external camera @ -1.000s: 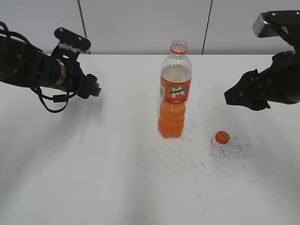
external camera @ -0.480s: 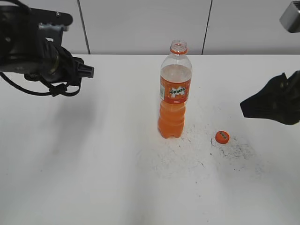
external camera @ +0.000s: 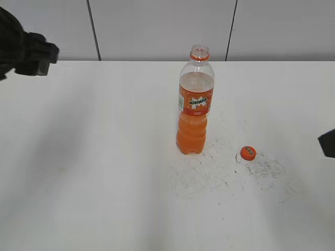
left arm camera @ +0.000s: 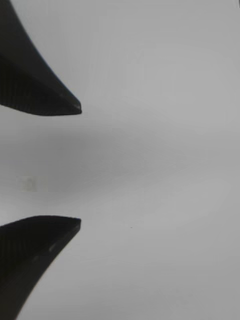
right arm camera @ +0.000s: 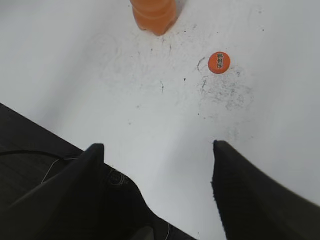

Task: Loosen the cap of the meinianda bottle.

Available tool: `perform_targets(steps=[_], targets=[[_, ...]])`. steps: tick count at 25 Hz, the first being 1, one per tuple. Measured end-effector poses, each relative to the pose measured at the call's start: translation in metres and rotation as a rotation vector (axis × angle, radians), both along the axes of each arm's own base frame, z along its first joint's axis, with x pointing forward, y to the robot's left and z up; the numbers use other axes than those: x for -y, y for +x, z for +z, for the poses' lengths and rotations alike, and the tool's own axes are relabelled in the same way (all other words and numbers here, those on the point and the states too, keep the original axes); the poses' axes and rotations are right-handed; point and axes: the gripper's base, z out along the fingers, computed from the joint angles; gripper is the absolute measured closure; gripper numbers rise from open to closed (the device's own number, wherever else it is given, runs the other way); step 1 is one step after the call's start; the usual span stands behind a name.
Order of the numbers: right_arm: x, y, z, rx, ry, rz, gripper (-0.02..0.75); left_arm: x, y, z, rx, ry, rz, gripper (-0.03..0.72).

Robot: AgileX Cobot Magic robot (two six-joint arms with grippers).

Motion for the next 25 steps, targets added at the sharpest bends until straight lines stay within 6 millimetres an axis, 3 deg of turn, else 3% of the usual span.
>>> perform_targets(steps=[6,13,16,25], targets=[[0.015,-0.042,0.017,0.05,-0.021,-0.006,0.244,-0.027,-0.048,0.04,0.046,-0.02,-0.086,0.201],[0.028,-0.086,0.025,0.071,-0.022,0.003,0.243,-0.073,-0.131,0.049,0.142,-0.089,-0.217,0.201],[0.036,-0.104,0.021,0.131,-0.028,-0.023,0.243,-0.091,-0.163,0.043,0.163,-0.12,-0.248,0.201],[0.056,-0.143,-0.038,0.218,-0.08,-0.077,0.243,-0.12,-0.226,0.003,0.153,-0.176,-0.363,0.201]])
